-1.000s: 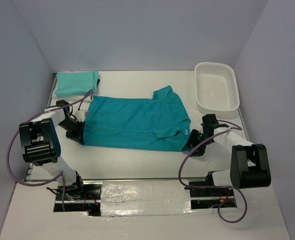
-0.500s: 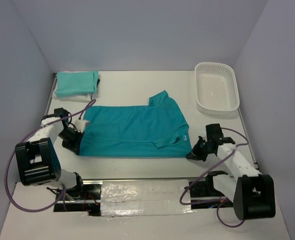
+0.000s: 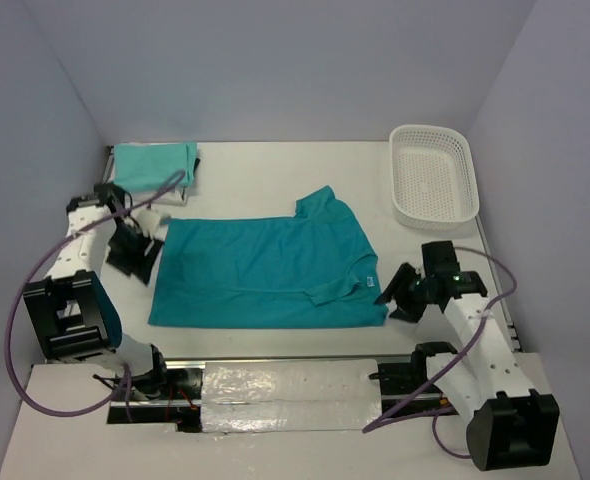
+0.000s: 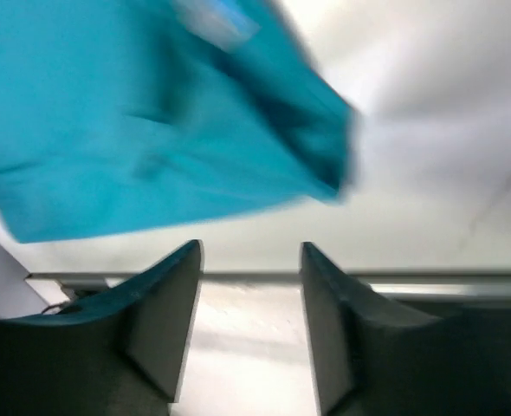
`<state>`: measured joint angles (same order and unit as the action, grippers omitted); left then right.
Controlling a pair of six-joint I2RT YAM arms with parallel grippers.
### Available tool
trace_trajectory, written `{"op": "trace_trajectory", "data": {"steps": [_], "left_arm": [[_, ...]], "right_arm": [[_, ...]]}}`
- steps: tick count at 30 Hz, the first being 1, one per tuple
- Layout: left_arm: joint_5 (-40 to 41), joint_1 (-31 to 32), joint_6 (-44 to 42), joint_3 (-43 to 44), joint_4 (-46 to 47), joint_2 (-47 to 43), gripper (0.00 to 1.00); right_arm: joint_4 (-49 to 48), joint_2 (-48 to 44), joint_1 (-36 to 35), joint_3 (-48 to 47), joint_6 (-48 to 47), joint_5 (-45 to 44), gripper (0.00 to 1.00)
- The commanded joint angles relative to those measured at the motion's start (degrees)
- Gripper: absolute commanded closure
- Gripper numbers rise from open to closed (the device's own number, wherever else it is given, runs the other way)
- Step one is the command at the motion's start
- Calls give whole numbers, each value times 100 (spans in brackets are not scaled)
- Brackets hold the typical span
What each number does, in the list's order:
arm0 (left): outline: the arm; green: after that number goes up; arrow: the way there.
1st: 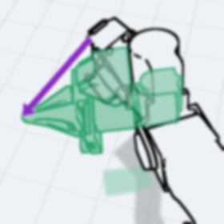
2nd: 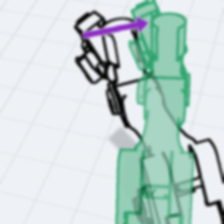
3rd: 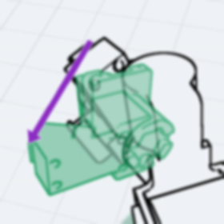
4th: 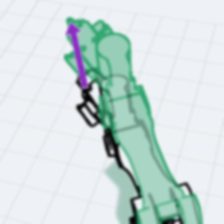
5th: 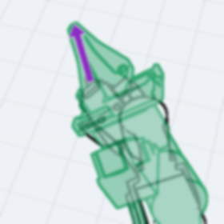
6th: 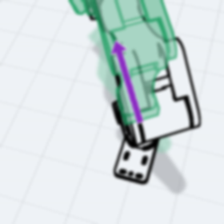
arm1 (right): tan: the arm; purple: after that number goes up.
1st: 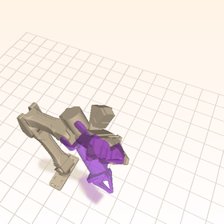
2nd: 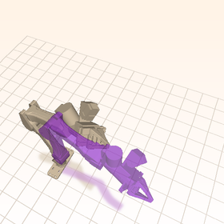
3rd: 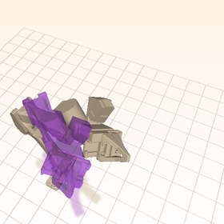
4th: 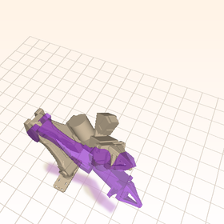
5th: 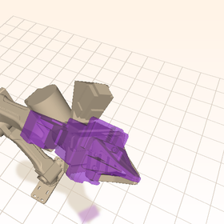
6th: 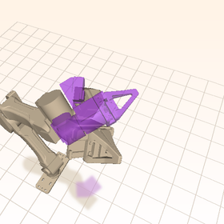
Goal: Fold and stack the t-shirts
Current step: Fold the flattened tshirt in 1/3 of the way
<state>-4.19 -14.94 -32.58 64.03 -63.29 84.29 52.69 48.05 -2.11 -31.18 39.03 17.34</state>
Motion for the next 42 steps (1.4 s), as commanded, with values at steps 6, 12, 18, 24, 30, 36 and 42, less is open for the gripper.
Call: {"op": "trace_trajectory", "data": {"steps": [6,12,18,24,30,36,42], "left_arm": [[-890,3801,-503,2001,1027,26,69],[-1769,6318,-1155,1006,2487,604,38],[-2025,6881,-1083,1367,2909,1818,43],[-1367,7259,-743,1059,3638,2143,43],[-1067,7268,-582,1244,3877,2434,50],[-830,7268,-671,1041,3824,2548,67],[-645,7242,-469,1287,3622,2452,100]], "right_arm": [[-802,1845,-26,-2102,-1801,689,68],[-1401,3297,-44,-2305,-1749,1052,50],[-1787,3491,-44,-1849,-1715,1402,47],[-2025,3711,-70,-1655,-1679,1711,48],[-2087,3843,-97,-1663,-1679,1772,50],[-2061,3957,-132,-1628,-1731,1755,52],[-1797,4028,-202,-1672,-1907,1825,59]]}}
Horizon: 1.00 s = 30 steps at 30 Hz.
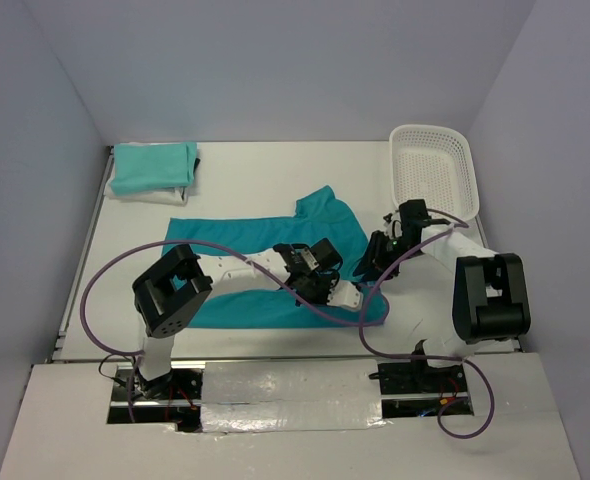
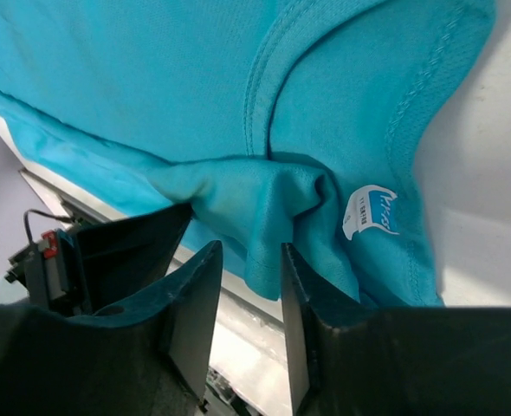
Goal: Fold and stack the t-shirts
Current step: Fold the flattened tshirt in 1/3 of the way
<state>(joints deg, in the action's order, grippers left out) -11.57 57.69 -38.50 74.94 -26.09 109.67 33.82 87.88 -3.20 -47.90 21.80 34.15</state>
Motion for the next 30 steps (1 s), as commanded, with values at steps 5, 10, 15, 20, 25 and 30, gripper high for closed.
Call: {"op": "trace_trajectory", "data": {"steps": [5,10,15,20,25,30], "left_arm": [[181,-73,299,293,-204,-200,100],[86,-713,1053,574,-204,-200,100],[-371,-1146,1538,988,-450,168,100],[-626,-1286,1714,786,-327,309,100],[-934,-1462,1978,1049,-459,608,100],[-1075,-1550,2197,1032,-336,635,99]], "right_arm": [[318,-51,-163,9,-273,57,63],[283,-367,-76,-245,-19,-181,58],[361,-771,13,-807,61,-671,58],[581,-851,-5,-862,-167,-796,59],[538,-1334,-267,-300,-422,-568,74],[-84,-1537,-778,596,252,-269,90]]}}
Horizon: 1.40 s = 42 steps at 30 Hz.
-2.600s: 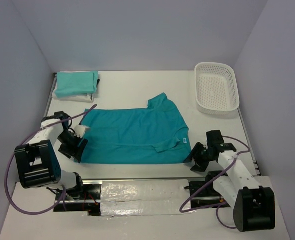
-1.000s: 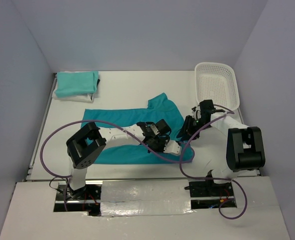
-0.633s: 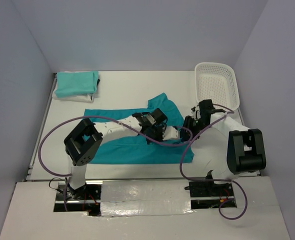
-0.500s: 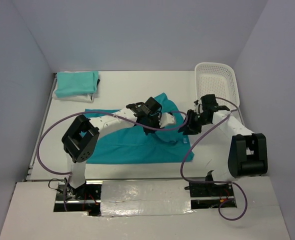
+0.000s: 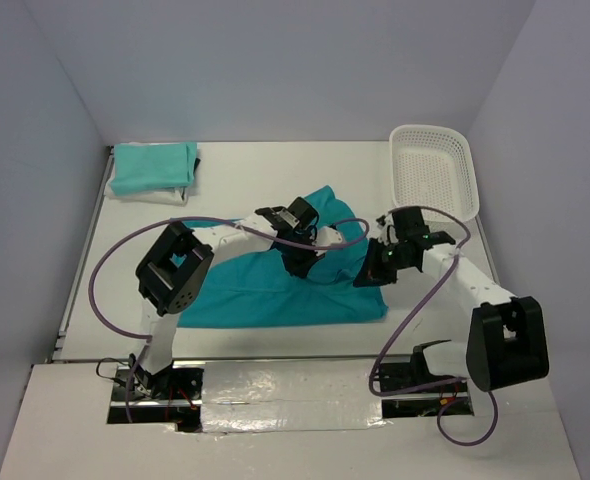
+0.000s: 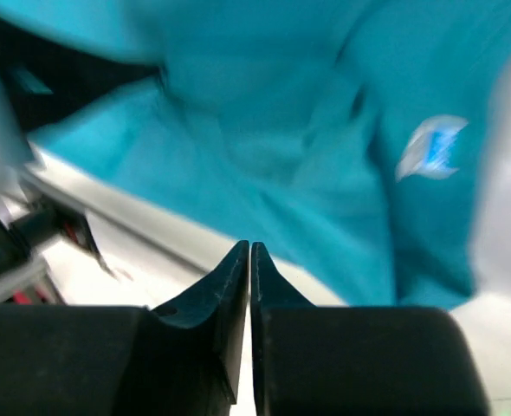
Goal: Fold and stack the t-shirts
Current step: Fold the flattened tshirt in 1/3 of the way
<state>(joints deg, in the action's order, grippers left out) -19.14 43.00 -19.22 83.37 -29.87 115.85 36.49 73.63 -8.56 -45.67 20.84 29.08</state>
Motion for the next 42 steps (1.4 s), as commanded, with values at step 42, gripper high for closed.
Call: {"op": "trace_trajectory", "data": {"steps": [42], "left_arm": [[-890,-1145,1026,372,-335,-290,59]], "right_arm": [[-1814,2350,-137,-1092,1564,-280,97]]}}
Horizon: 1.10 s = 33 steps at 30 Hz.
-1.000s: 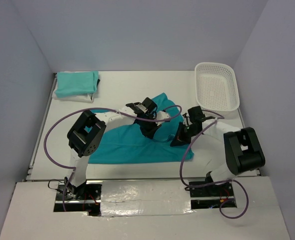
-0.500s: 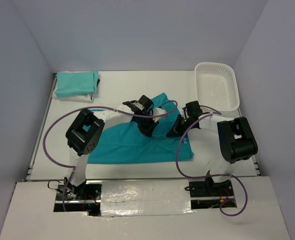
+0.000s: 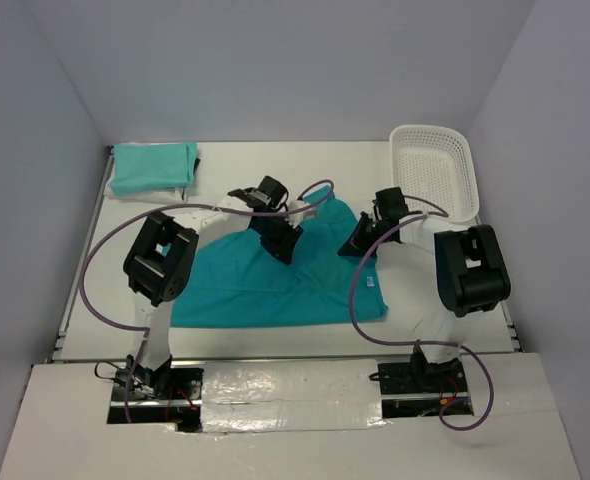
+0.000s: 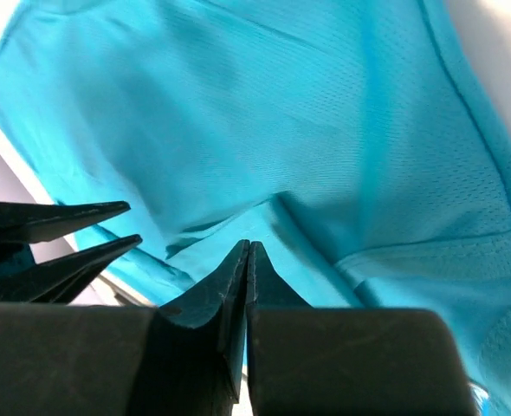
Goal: Fold and stack the t-shirts
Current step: Fold the flattened tshirt in 1/3 of the way
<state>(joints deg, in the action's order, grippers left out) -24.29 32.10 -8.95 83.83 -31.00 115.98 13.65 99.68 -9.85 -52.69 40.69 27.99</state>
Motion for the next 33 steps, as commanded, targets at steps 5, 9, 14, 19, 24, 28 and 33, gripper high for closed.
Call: {"op": "trace_trajectory", "data": {"steps": [5,9,14,19,24,28,33], "left_arm": [[-287,-554,-613,257,-599,-1366,55],[1156,-765,-1355,-682,-1213,-2980,14],[1875,-2903,-1609,-1867,-2619,-3433,1],[2077,-4527,-2110,-2827,-2868,-3398,1],[2148,-4546,-2067,-3496,-2069,-2889,1],[2183,-4572,-1892,-3672,-1506,-2494,14],[1938,-4748,-1961,-3699,-1522,-2282,64]], "right_arm": [[1716,-1387,-44,-681,-843,-844,43],[2834,-2503,-35,-314,-922,-1647,14],[3005,-3191,-52,1171,-615,-1464,12],[2538,-3455,-53,2243,-141,-1454,13],[2011,-3271,-61,2474,-87,-1393,20],[1660,-3253,-44,2482,-78,-1428,38],[1483,-3147,-35,2605,-8,-1199,76]]}}
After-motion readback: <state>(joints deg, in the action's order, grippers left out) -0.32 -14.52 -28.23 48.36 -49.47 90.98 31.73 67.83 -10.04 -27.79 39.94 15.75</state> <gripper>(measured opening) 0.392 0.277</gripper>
